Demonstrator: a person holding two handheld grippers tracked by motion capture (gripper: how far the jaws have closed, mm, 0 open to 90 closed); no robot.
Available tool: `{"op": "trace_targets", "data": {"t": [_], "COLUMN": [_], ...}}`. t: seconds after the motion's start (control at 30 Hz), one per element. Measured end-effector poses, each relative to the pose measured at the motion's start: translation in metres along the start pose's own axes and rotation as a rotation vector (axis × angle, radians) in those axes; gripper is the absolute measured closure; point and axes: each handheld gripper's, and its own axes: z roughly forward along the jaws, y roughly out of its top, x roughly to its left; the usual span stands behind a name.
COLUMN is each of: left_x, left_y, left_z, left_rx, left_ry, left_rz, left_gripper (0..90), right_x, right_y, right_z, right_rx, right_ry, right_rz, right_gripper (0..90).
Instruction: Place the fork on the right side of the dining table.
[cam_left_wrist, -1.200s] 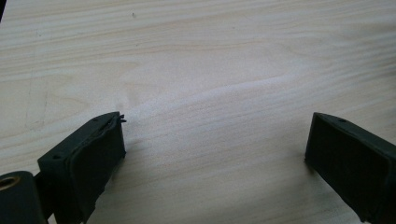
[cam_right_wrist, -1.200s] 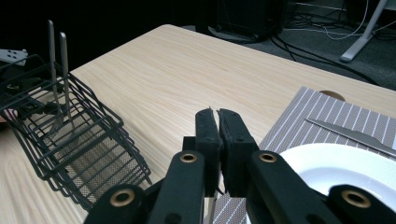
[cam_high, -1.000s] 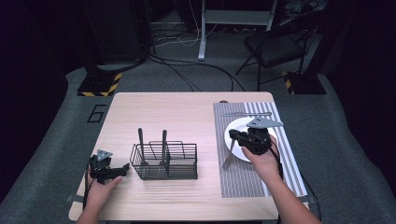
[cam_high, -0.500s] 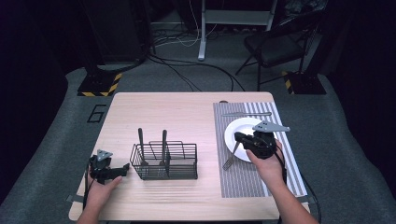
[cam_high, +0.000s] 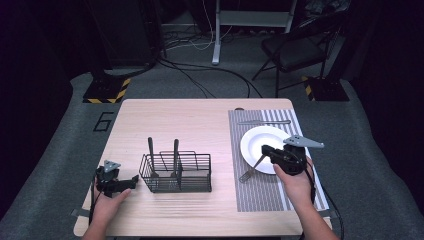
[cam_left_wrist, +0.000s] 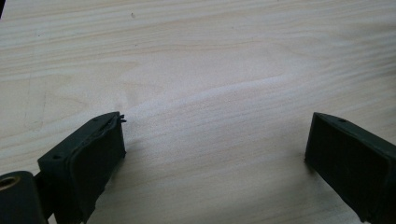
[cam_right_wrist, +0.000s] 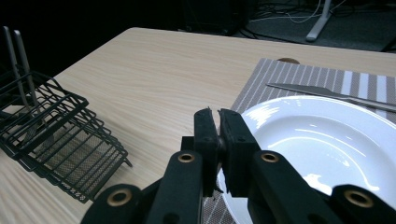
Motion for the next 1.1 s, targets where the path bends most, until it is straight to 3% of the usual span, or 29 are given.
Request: {"op": "trace_targets", "data": {"t": [0.5, 0.8, 1.1], "left_x": [0.0, 0.0, 0.0], "left_y": [0.0, 0.0, 0.0], "left_z": [0.0, 0.0, 0.0], "left_rx": [0.0, 0.0, 0.0], "left_ry": [0.0, 0.0, 0.0], "left_rz": [0.0, 0.0, 0.0], "left_gripper": [4.6, 4.6, 4.6], "right_x": [-0.02, -0.037, -0.05], "right_y": [-0.016, -0.026, -0.039], "right_z": [-0.012, -0.016, -0.019], "right_rx": [-0.004, -0.009, -0.014], "right_ry": [-0.012, 0.011, -0.015], "right_rz": [0.085, 0.181, 0.235], "right_gripper": [84.2, 84.5, 83.0]}}
